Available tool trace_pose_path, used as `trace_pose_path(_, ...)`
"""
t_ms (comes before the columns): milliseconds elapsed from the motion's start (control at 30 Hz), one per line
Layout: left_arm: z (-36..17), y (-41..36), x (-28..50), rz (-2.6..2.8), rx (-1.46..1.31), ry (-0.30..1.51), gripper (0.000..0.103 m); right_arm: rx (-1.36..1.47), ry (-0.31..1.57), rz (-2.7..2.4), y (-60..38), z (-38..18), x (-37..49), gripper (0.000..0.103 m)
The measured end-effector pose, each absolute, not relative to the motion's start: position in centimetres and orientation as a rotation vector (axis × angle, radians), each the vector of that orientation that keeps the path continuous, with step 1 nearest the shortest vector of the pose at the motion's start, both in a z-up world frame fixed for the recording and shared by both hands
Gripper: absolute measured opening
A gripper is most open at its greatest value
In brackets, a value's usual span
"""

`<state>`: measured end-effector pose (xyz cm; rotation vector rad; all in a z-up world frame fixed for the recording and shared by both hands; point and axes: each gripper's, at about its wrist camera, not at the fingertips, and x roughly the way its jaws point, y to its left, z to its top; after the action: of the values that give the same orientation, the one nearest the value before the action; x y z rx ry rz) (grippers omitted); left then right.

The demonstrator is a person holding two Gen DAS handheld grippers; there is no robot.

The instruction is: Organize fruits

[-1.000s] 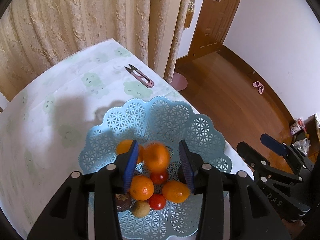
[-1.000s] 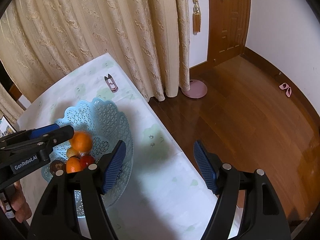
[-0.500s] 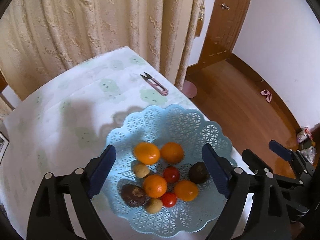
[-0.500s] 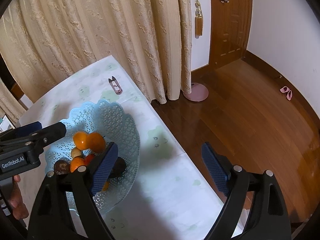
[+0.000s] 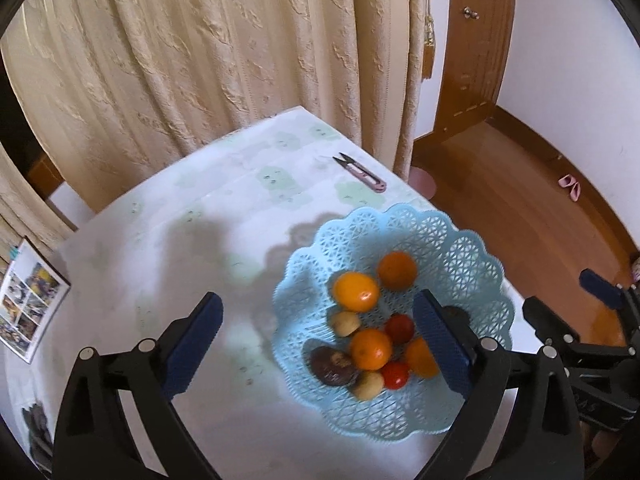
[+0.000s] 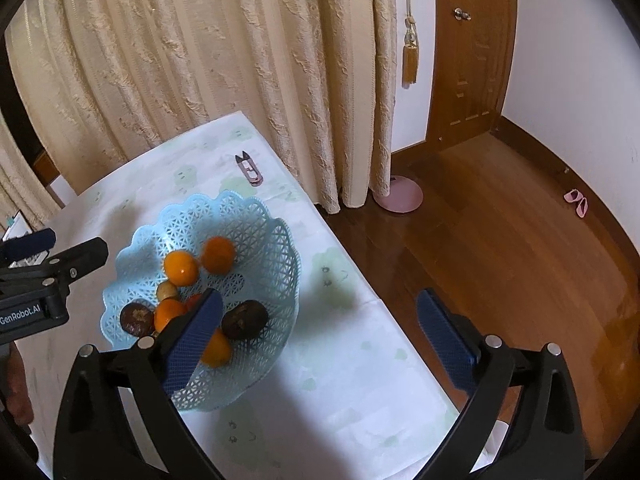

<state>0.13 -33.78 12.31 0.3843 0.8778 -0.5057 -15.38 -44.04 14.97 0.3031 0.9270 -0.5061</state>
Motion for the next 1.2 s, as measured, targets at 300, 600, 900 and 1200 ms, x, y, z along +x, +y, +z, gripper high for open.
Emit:
trace_pose_path(300,13.7,-31.8,-1.8,-0.468,0.392,0.846,0.095,0.233,0.891,-0.487,-41.8,15.8,-16.7,0.100)
trace_pose_path(600,15.2,-30.1,-3.5,-0.434,0.386,0.814,0.095,0.126,0.916,-0.440,-39.0,16.2,-16.2,0.100)
trace_pose_path(900,15.3,-29.1,-4.5,-0.427,0.383,0.814,0.095,0.071,0.901,-0.429,-37.3,16.7,-16.1,0.100)
trace_pose_path(1200,15.3,-29.0,-5.1,-0.420,0.389,0.808,0.095,0.044,0.902,-0.412,-36.5,16.7,-16.0,0.100)
